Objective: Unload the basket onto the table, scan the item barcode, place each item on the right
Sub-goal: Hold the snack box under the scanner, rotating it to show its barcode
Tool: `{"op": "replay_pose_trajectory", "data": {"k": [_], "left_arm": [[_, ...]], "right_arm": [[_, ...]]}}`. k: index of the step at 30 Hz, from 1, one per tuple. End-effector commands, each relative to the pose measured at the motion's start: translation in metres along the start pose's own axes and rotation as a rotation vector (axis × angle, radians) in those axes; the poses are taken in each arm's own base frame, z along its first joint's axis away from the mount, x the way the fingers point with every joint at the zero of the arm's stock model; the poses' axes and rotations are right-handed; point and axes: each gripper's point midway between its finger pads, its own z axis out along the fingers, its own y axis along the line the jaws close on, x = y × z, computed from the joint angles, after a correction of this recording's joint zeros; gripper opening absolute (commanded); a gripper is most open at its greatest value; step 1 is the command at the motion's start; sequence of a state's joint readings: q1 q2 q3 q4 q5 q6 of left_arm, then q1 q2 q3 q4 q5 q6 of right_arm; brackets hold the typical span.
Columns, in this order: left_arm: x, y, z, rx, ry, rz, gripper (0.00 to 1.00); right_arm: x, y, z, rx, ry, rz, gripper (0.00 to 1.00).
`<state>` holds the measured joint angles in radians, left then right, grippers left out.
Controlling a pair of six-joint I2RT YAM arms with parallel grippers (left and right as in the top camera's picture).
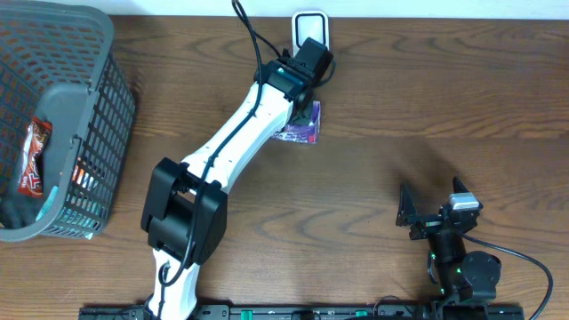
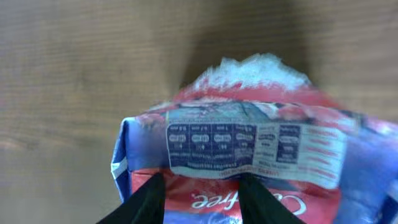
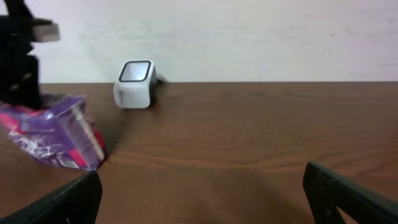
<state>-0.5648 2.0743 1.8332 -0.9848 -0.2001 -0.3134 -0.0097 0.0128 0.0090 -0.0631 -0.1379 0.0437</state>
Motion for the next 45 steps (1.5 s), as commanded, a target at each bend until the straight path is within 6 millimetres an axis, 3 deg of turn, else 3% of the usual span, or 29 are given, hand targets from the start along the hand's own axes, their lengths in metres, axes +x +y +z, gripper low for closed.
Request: {"op": "replay_pose_trajectory", "data": {"k": [1,7,10,14,16,19,20,25,30,34,37,41,45], "left_arm": [[0.02,-0.001,-0.017,0.056,0.083,0.019,0.39],[0.063,-0.019,-0.028,0.19,0.284,0.029,0.22],[0.063,-0.024,-0.039,0.237,0.279,0.023,0.22],[0.047,-0.02,-0.059,0.258,0.185,0.027,0.24],[0.035,-0.009,-0.066,0.225,0.123,0.018,0.42],[0.027,0.011,-0.068,0.161,0.083,-0.004,0.91],[0.027,0.015,-0.067,0.156,0.088,-0.013,0.96],[0.043,0.018,-0.05,0.214,0.204,-0.051,0.99],[0.075,-0.021,-0.048,0.421,0.339,-0.022,0.99],[0.082,-0.042,-0.046,0.445,0.313,0.093,0.99],[0.082,-0.051,-0.044,0.375,0.261,0.15,0.99],[0.071,-0.033,-0.031,0.114,0.151,0.075,0.99],[0.073,-0.039,-0.018,0.071,0.103,0.091,0.99]], "right_arm": [[0.001,0.0,0.0,0.001,0.0,-0.007,0.99],[0.001,0.0,0.0,0.001,0.0,-0.007,0.99],[0.001,0.0,0.0,0.001,0.0,-0.007,0.99],[0.001,0.0,0.0,0.001,0.0,-0.007,0.99],[0.001,0.0,0.0,0.001,0.0,-0.007,0.99],[0.001,0.0,0.0,0.001,0.0,-0.007,0.99],[0.001,0.0,0.0,0.001,0.0,-0.007,0.99],[0.001,0.0,0.0,0.001,0.0,-0.007,0.99],[0.001,0.0,0.0,0.001,0.0,-0.007,0.99],[0.001,0.0,0.0,0.001,0.0,-0.007,0.99],[0.001,0.0,0.0,0.001,0.0,-0.007,0.99],[0.001,0.0,0.0,0.001,0.0,-0.007,0.99],[0.001,0.0,0.0,0.001,0.0,-0.007,0.99]]}}
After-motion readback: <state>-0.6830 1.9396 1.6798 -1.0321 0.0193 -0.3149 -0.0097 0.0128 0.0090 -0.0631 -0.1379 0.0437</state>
